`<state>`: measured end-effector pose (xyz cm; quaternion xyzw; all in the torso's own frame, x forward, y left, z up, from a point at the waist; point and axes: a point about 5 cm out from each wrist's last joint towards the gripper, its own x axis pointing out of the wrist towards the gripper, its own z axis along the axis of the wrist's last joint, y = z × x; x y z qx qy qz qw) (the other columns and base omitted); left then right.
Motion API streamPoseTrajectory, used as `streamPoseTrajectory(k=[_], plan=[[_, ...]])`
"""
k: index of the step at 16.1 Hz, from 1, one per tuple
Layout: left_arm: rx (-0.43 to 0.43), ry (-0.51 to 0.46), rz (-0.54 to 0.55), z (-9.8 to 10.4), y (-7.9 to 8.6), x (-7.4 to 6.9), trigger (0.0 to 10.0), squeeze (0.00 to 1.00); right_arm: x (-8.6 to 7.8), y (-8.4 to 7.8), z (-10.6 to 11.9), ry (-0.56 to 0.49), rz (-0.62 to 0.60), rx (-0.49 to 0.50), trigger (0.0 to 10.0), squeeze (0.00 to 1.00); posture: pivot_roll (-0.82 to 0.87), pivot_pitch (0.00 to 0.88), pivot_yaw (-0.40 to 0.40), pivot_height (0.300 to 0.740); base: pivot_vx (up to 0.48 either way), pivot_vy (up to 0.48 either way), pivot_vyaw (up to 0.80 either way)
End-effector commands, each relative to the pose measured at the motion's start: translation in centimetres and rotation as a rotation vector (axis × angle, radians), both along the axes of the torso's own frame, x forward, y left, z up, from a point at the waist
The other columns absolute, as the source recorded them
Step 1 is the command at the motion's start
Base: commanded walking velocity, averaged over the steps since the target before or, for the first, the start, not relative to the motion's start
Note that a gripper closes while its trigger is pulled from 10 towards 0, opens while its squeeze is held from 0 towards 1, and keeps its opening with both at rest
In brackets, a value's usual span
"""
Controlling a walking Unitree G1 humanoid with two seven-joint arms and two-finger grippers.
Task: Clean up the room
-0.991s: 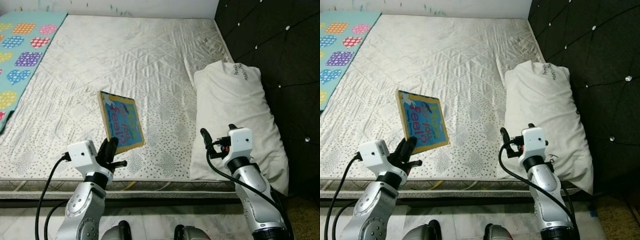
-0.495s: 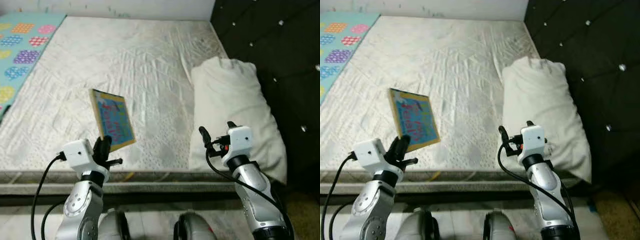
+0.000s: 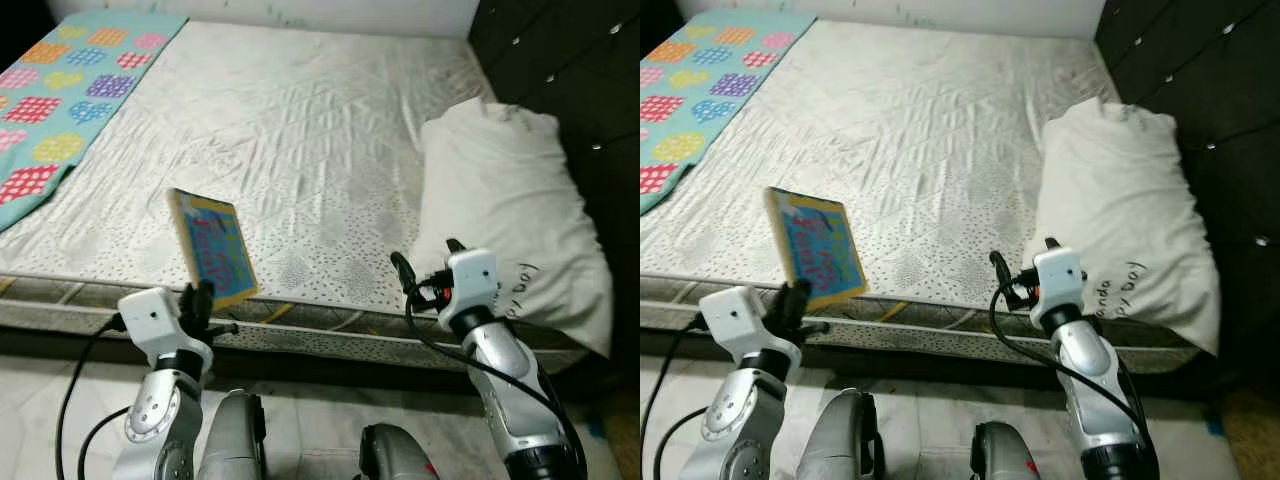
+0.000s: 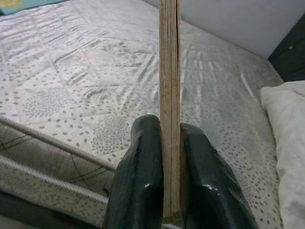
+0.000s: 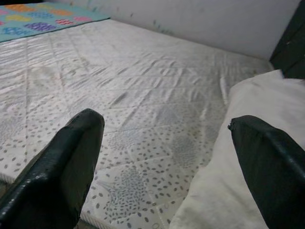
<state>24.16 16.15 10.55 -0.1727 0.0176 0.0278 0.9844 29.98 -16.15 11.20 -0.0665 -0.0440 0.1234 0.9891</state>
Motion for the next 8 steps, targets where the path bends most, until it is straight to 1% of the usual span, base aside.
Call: streamPoseTrajectory(k=[1, 4, 6, 8], plan=[[0.005, -0.067, -0.018, 1.4, -0.5, 0.3, 10.0, 0.00, -0.1, -0.2, 0.0, -0.004, 0.006, -0.011, 10.0, 0.00, -0.13, 0.164, -0.035, 0.651, 0.000, 0.000, 0.00], [-0.021, -0.071, -0.040, 1.6, -0.6, -0.1, 10.0, 0.00, -0.2, 0.1, -0.1, -0.009, 0.018, -0.016, 10.0, 0.00, -0.13, 0.188, -0.031, 0.651, 0.000, 0.000, 0.00], [0.000, -0.070, -0.060, 1.6, -0.4, -0.4, 10.0, 0.00, -0.5, 0.2, -0.1, -0.002, 0.021, -0.008, 10.0, 0.00, -0.12, 0.212, -0.031, 0.651, 0.000, 0.000, 0.00], [0.031, -0.061, -0.058, 1.7, 0.0, -0.7, 10.0, 0.00, -1.2, 0.2, -0.2, 0.014, 0.012, 0.003, 10.0, 0.00, -0.12, 0.248, -0.031, 0.651, 0.000, 0.000, 0.00]])
